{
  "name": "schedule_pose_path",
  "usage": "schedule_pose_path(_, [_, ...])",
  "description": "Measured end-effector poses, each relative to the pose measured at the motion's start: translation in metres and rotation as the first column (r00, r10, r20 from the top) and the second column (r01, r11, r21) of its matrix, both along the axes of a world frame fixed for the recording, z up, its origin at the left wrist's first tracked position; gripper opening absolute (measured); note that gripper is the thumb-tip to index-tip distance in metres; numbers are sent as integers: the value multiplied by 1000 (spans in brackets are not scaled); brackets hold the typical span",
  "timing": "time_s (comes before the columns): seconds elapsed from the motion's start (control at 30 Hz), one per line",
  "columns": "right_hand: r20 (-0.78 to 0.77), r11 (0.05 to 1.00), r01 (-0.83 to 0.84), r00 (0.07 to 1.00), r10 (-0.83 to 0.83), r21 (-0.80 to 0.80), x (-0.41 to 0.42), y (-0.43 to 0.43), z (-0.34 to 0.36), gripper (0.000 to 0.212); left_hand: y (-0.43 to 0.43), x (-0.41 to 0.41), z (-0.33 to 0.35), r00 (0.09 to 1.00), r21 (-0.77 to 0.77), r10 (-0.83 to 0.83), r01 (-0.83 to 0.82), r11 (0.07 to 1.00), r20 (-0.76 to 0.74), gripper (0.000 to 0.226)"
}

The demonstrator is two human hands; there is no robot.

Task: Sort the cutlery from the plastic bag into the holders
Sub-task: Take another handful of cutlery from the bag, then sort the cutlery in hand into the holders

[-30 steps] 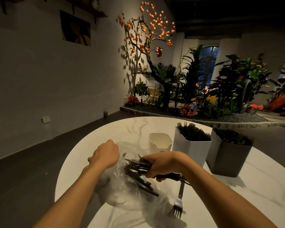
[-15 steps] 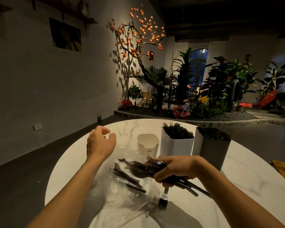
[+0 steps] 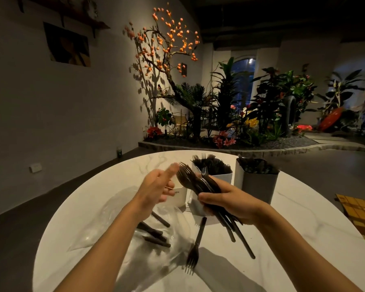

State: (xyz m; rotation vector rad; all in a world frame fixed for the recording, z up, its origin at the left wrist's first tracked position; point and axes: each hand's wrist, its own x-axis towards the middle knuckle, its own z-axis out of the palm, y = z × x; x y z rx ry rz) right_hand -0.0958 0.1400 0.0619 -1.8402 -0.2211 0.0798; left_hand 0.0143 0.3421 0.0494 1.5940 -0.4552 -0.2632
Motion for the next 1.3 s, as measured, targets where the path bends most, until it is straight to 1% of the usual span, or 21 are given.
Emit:
schedule_pose_path(0.03, [21, 1000, 6, 1000, -7, 20, 0, 2, -2, 35, -7, -3, -4, 995, 17, -91, 92, 996, -48, 72])
schedule_pose_path(0.07, [38, 999, 1, 999, -2, 34, 1, 4, -4, 35, -14, -6, -7, 982, -4, -170, 170, 985, -87, 71])
schedule_pose_path(0.1, [52, 999, -8, 999, 6, 39, 2, 6, -7, 36, -20, -9, -10, 968, -65, -227, 221, 973, -109, 66])
schedule_pose_path(0.13, [58, 999, -16, 998, 14, 35, 4, 8, -12, 38, -26, -11, -11, 959, -153, -255, 236, 960, -121, 59])
schedule_pose_path(0.2, [59, 1000, 3, 998, -3, -1, 8, 11, -24, 48, -39, -20, -9, 941, -358, -268, 182, 916, -208, 45])
schedule_pose_path(0.27, [80, 998, 58, 995, -55, -33, 12, 16, -35, 61, -53, -23, -12, 923, -483, -242, 72, 873, -300, 39])
schedule_pose_path(0.33, [122, 994, 97, 988, -91, -46, 16, 18, -46, 70, -64, -22, -22, 938, -505, -196, 27, 863, -284, 39])
schedule_pose_path(0.4, [158, 984, 136, 980, -117, -113, 19, 19, -56, 74, -72, -19, -34, 959, -499, -150, 11, 867, -240, 35])
schedule_pose_path(0.43, [171, 972, 159, 977, -129, -171, 20, 20, -60, 75, -74, -17, -39, 964, -490, -128, -3, 872, -234, 38])
schedule_pose_path(0.47, [183, 959, 180, 973, -141, -218, 22, 20, -65, 76, -76, -15, -44, 965, -485, -113, -16, 874, -236, 46])
schedule_pose_path(0.53, [206, 944, 211, 965, -160, -253, 25, 22, -71, 79, -78, -13, -51, 964, -502, -129, -5, 865, -232, 78])
schedule_pose_path(0.6, [229, 931, 239, 957, -178, -276, 29, 22, -74, 79, -79, -10, -54, 965, -505, -175, 53, 862, -197, 107])
schedule_pose_path(0.63, [236, 923, 255, 953, -190, -289, 31, 21, -75, 78, -78, -8, -55, 966, -501, -196, 87, 861, -170, 113])
schedule_pose_path(0.67, [238, 918, 265, 951, -198, -294, 33, 19, -76, 78, -77, -7, -55, 967, -486, -210, 117, 866, -142, 114])
schedule_pose_path(0.77, [261, 905, 282, 944, -202, -319, 39, 16, -81, 71, -75, -5, -56, 978, -376, -198, 158, 913, -69, 102])
schedule_pose_path(0.8, [273, 895, 296, 939, -208, -335, 41, 17, -84, 66, -76, -5, -57, 984, -349, -171, 141, 926, -57, 93])
schedule_pose_path(0.87, [316, 877, 342, 919, -236, -338, 43, 20, -89, 64, -80, -7, -57, 993, -331, -106, 84, 940, -47, 75])
schedule_pose_path(0.93, [379, 870, 398, 883, -277, -291, 45, 23, -92, 67, -86, -10, -55, 998, -337, -54, 40, 941, -32, 64])
schedule_pose_path(1.07, [455, 882, 445, 825, -336, -155, 50, 23, -96, 87, -96, -12, -54, 1000, -384, -1, -6, 923, -18, 51])
schedule_pose_path(1.23, [489, 895, 441, 796, -356, -67, 43, 24, -106, 78, -103, -12, -59, 999, -439, 42, -48, 897, -25, 30])
schedule_pose_path(1.3, [474, 887, 459, 793, -384, -50, 46, 23, -111, 77, -106, -12, -61, 998, -443, 57, -62, 895, -23, 29])
